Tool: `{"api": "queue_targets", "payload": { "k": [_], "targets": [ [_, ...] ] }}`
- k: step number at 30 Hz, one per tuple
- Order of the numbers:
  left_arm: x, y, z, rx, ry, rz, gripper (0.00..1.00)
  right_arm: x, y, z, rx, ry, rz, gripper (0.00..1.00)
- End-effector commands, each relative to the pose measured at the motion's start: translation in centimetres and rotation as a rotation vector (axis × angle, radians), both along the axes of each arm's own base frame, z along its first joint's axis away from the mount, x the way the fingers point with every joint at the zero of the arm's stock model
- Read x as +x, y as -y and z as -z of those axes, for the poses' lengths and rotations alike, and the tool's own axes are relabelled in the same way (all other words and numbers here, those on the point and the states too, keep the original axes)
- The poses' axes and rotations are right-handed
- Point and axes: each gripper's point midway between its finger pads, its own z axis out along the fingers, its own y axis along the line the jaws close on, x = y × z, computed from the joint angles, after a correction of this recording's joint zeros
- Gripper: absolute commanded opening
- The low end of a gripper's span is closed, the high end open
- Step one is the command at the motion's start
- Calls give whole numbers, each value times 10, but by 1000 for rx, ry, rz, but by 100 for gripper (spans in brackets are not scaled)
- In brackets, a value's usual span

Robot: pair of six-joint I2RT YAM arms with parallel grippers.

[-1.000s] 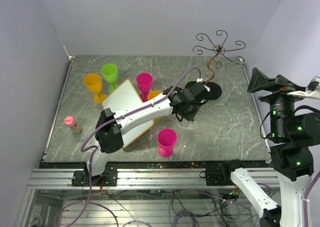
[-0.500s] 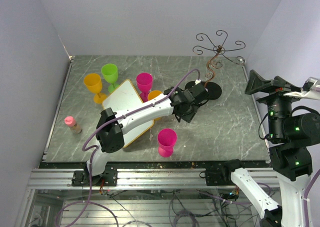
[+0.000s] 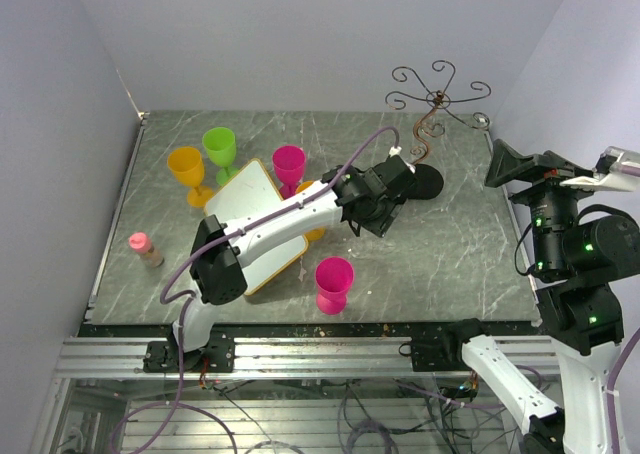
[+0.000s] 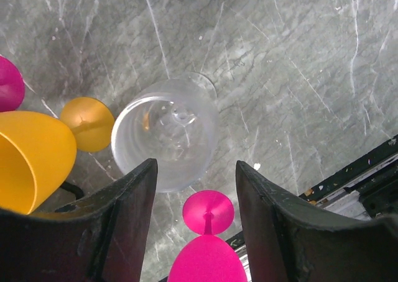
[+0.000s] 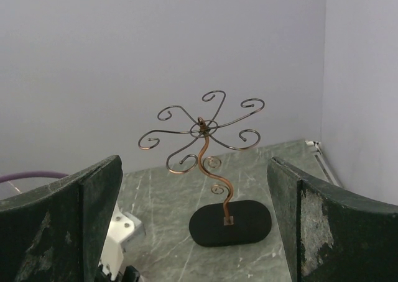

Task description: Take the wine glass off the wine glass rack

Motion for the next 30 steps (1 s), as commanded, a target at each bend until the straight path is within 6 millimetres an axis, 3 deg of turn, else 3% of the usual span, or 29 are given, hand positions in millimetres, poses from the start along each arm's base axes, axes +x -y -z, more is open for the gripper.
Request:
{"api": "queue_targets", "payload": {
  "k": [1, 7, 14, 17, 22, 27, 30],
  "targets": [
    [12, 0, -44, -86, 76, -3, 64, -7, 2, -4, -14, 10, 1, 100],
    [16, -8, -82, -188, 113, -13, 66, -7, -10, -6, -68, -6, -63, 100],
    [25, -49, -184, -465, 277, -25, 68, -16, -19, -5, -75, 24, -120, 100],
    [16, -91, -246, -614, 438, -31, 70, -19, -25, -7, -105, 21, -161, 100],
    [-4, -179, -312, -767, 686, -143, 76, -31, -30, -7, -170, 63, -196, 100],
    [-32, -265, -335, -800, 841, -322, 79, -39, -22, -18, -169, 77, -164, 100],
    [-47, -294, -339, -818, 880, -365, 79, -42, -17, -23, -140, 88, -142, 100]
  ]
}}
